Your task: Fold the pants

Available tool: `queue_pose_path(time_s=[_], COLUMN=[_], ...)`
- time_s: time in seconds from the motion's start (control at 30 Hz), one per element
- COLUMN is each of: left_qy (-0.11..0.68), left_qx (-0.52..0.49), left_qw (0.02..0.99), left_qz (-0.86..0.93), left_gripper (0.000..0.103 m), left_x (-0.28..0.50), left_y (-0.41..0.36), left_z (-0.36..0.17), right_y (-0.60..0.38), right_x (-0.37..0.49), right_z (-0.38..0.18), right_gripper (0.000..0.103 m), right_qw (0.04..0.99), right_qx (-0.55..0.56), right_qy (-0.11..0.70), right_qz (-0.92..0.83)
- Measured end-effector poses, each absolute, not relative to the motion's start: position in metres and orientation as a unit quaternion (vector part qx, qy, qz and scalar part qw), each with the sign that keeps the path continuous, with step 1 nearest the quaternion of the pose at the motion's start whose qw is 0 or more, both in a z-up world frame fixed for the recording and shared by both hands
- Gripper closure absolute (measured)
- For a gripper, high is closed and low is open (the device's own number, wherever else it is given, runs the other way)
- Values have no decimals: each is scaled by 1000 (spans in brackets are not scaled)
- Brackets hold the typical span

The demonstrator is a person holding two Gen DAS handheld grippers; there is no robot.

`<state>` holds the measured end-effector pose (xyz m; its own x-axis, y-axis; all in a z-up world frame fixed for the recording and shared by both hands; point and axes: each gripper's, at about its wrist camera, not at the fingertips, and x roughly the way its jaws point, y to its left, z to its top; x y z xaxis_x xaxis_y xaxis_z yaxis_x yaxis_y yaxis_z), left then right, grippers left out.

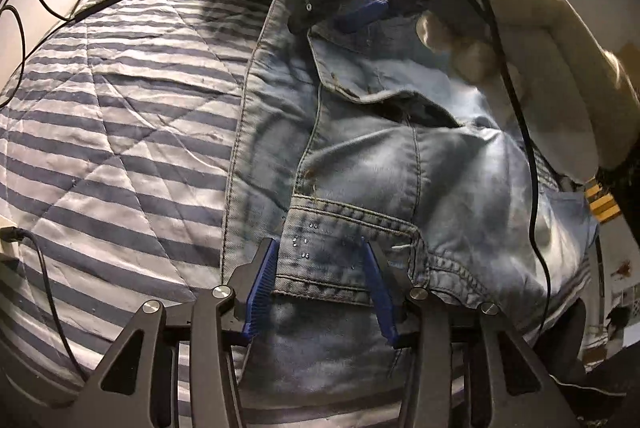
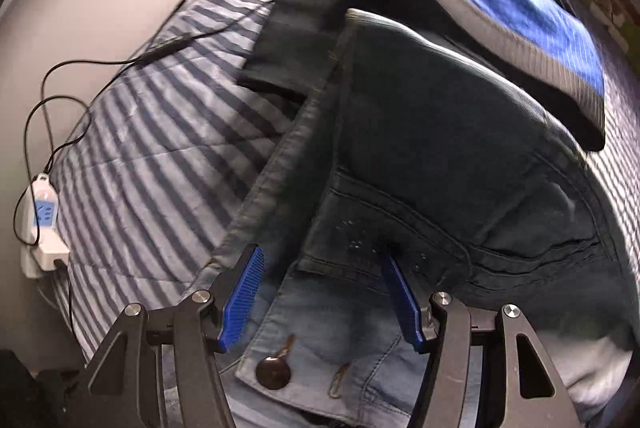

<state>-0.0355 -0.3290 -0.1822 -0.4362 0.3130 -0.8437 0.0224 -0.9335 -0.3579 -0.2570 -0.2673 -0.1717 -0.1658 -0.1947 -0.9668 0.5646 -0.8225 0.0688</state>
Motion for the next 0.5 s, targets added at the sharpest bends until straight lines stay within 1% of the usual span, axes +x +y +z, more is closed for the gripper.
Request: queue_pose_path(time_s=[0.03,0.07,0.1,0.13,0.23,0.4,0.43,0.5], left_qy=[-161,-159,-156,-157,-168,-154,-154,-166], left_qx=[-525,-526,-527,-527,-523,-523,-524,-526], left_qw=[88,88,86,87,85,84,80,78], left_qz=[831,831,831,831,831,834,834,831], left_gripper=[57,63,67,71,73,73,68,68], left_x=[-35,-35,-34,-33,-30,-26,-25,-26], left_y=[-328,-326,-326,-326,-329,-323,-322,-320], left_z=[-183,-183,-183,-183,-181,-180,-183,-189], right_y=[-265,-263,-262,-260,-252,-239,-236,-227], right_x=[-261,-265,-269,-272,-277,-274,-273,-271], right_z=[-175,-178,-179,-182,-182,-171,-168,-159], right_gripper=[48,53,58,66,83,88,89,89], right_qw=[253,252,248,238,248,256,259,264], right_qx=[600,608,611,613,623,618,616,612], right_qy=[149,142,140,143,119,97,91,73], right_qz=[-744,-740,-739,-739,-732,-736,-738,-742])
